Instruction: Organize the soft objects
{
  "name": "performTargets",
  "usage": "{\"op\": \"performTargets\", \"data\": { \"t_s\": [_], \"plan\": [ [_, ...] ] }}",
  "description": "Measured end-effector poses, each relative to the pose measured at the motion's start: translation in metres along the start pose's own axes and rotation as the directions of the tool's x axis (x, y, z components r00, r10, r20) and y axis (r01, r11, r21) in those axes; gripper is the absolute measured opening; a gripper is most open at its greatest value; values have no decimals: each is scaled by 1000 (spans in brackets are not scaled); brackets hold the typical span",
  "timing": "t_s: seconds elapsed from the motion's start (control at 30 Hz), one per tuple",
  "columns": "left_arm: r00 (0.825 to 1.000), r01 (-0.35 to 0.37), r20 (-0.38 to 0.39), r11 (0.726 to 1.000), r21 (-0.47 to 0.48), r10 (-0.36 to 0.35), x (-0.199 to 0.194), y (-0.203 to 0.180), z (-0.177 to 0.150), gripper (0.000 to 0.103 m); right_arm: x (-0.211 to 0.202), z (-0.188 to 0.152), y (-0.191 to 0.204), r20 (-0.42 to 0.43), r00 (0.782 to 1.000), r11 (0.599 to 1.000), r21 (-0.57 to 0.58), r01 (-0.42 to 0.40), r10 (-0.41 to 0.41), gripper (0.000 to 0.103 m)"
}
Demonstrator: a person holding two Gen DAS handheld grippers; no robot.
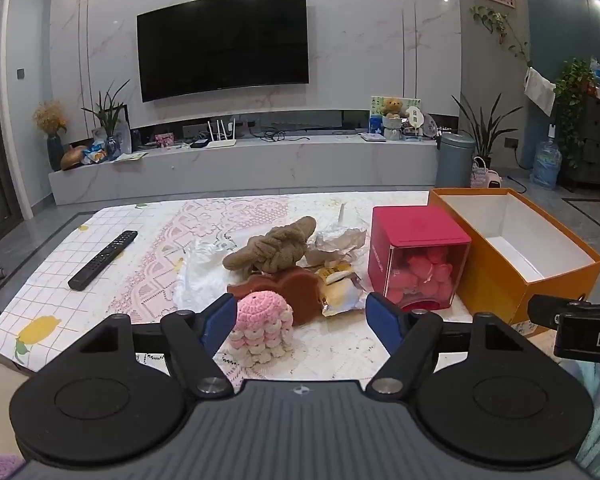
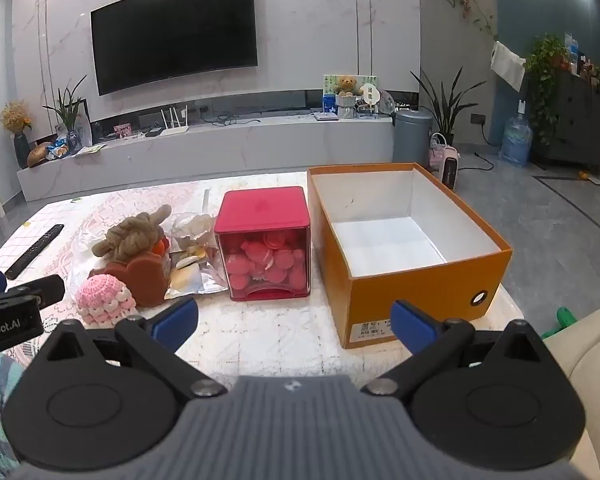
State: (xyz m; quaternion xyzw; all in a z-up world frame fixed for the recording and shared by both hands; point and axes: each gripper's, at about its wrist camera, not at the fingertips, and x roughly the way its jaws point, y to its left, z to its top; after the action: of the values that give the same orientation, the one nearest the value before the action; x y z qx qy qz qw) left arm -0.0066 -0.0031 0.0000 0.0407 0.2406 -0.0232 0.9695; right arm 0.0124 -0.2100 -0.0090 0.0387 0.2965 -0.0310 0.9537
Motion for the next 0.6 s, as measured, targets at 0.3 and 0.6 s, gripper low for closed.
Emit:
{"op": "performTargets", "data": {
  "t_s": [0.3,0.6],
  "plan": [
    [999,1,-46,1000,-27,-2,8,5,0,84,1,-4,3,-15,1000,1000,-8,-14,14,100],
    [999,-4,-52,1000,-28,3,9,6,-2,84,2,-4,8,-33,999,999,-42,-16,14,100]
  ]
}}
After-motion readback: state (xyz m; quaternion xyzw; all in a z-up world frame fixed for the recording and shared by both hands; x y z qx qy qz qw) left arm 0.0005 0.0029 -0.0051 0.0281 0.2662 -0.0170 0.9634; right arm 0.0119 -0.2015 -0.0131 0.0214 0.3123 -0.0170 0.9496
